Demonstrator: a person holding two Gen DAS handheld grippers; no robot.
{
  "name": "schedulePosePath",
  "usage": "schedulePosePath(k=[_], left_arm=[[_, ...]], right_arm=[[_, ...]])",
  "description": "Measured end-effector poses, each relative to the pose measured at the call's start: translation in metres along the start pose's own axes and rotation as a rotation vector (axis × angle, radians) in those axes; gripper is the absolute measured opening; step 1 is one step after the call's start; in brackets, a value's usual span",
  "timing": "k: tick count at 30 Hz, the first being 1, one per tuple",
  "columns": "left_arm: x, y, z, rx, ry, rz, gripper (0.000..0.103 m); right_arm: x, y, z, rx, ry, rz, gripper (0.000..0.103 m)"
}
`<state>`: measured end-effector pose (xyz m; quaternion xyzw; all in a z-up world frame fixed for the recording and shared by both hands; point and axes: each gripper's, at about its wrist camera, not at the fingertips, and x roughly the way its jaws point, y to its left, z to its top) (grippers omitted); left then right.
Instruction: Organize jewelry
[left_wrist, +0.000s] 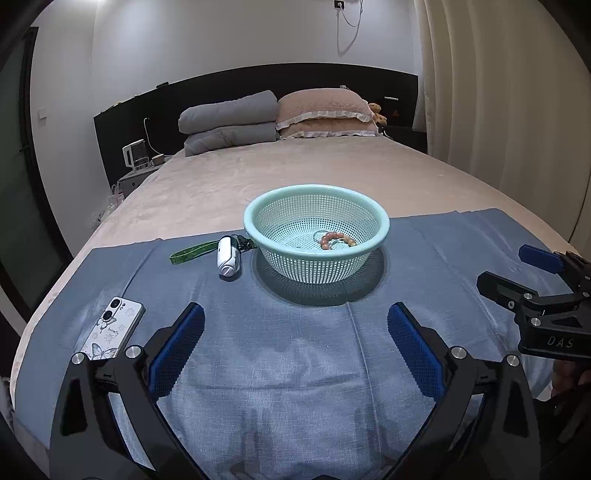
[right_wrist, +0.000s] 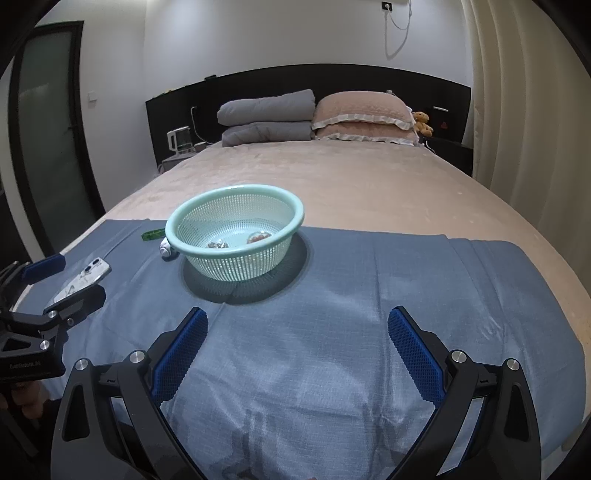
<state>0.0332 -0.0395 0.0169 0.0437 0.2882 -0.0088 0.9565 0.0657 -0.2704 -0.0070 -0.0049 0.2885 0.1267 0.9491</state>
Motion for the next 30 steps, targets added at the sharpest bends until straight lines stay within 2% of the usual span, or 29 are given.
schedulePosePath(k=[30], left_arm=[[0.003, 0.0011, -0.0013, -0.011, 0.013, -0.012, 0.097]], right_arm=[[-0.0017, 0.0016, -0.0011, -0.009, -0.012, -0.007, 0.095]])
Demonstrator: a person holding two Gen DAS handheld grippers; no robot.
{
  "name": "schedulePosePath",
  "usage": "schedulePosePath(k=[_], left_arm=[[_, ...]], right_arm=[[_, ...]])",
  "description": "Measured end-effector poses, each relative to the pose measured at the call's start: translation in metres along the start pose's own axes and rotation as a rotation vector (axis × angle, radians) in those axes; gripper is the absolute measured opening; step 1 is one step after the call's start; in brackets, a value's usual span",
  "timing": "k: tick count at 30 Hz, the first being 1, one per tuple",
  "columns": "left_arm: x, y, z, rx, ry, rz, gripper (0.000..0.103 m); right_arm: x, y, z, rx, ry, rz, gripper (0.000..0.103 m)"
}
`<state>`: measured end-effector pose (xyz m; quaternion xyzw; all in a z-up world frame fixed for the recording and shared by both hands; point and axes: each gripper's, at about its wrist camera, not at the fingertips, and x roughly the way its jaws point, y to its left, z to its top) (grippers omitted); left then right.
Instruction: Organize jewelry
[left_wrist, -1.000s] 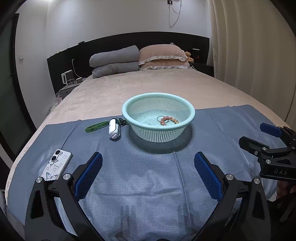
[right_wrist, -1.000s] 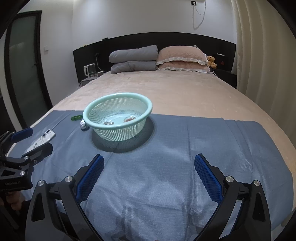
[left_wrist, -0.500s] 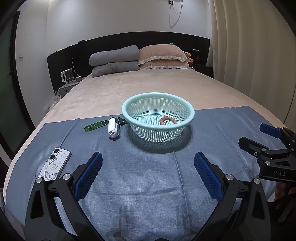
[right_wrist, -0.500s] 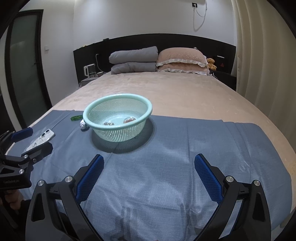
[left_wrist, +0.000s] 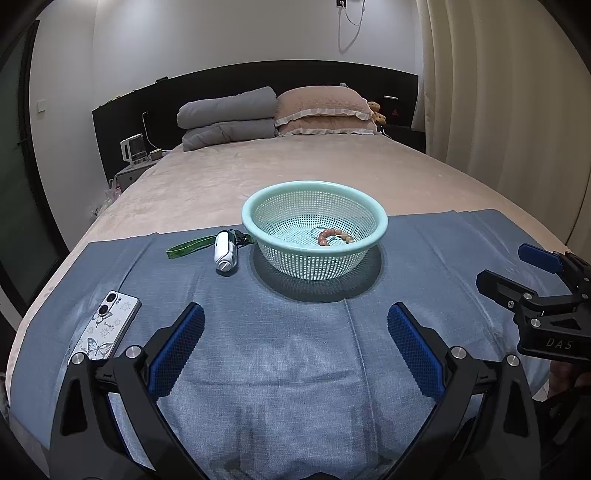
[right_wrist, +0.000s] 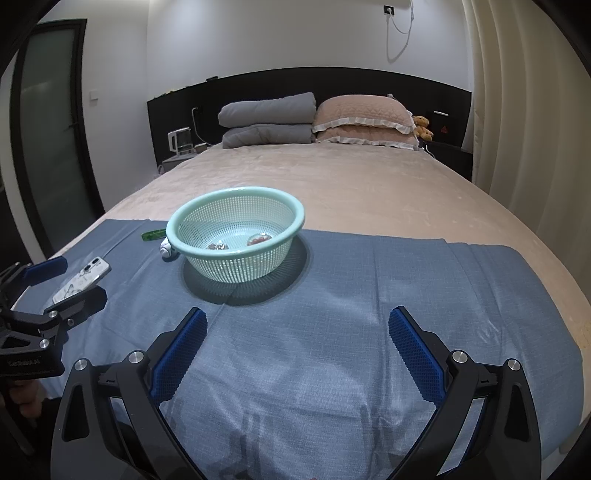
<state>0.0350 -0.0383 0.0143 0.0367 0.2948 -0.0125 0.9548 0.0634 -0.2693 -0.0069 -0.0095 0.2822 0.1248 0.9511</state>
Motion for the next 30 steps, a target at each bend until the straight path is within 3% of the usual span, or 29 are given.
schedulePosePath(k=[30], left_arm=[[0.0034, 0.0063, -0.0001, -0.029, 0.023, -0.002, 0.097]], right_arm=[[-0.0002, 0.0013, 0.0011, -0.013, 0.0, 0.0, 0.095]])
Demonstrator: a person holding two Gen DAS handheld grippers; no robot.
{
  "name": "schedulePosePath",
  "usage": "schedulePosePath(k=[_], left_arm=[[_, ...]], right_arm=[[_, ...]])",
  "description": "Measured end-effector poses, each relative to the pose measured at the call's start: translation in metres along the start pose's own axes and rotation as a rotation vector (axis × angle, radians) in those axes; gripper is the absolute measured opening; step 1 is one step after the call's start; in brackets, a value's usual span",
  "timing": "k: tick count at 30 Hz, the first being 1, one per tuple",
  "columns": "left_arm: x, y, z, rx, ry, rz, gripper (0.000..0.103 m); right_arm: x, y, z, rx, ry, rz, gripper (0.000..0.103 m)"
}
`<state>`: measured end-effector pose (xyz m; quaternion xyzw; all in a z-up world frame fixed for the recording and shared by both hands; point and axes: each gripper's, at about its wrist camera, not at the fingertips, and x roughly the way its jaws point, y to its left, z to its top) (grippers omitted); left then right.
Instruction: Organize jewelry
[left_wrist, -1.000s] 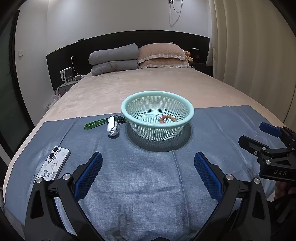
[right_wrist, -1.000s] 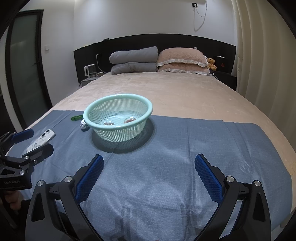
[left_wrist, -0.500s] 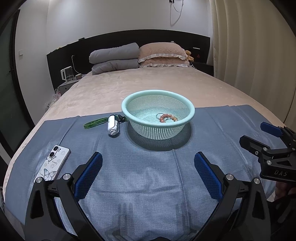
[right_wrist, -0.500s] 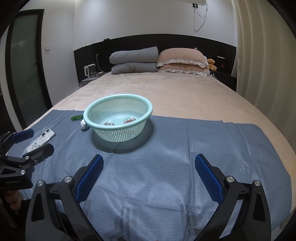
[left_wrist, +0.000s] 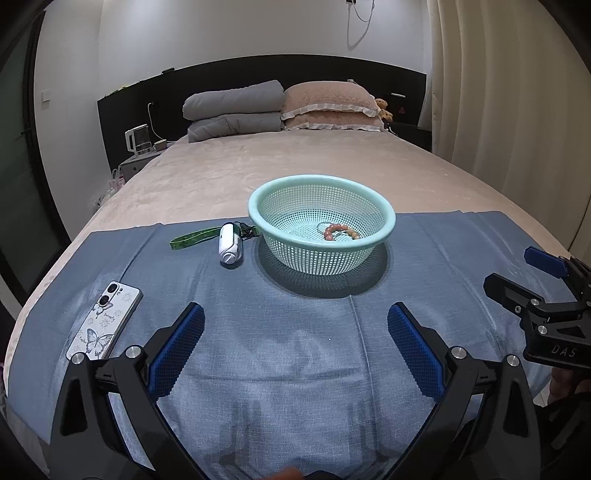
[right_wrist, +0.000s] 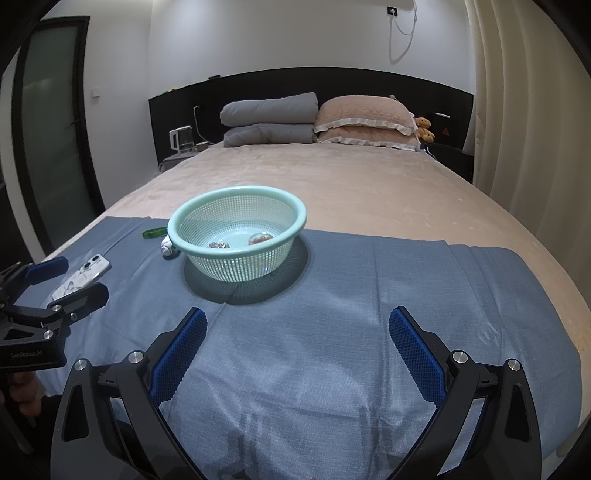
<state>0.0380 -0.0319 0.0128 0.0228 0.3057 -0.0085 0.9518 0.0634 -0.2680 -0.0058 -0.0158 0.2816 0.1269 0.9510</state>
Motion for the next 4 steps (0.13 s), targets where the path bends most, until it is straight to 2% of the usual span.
schedulePosePath(k=[4], left_arm=[[-0.002, -0.0028, -0.0005, 0.015, -0.008, 0.005, 0.097]], right_arm=[[-0.0002, -0.0005, 0.0002, -0.004, -0.001, 0.0, 0.095]])
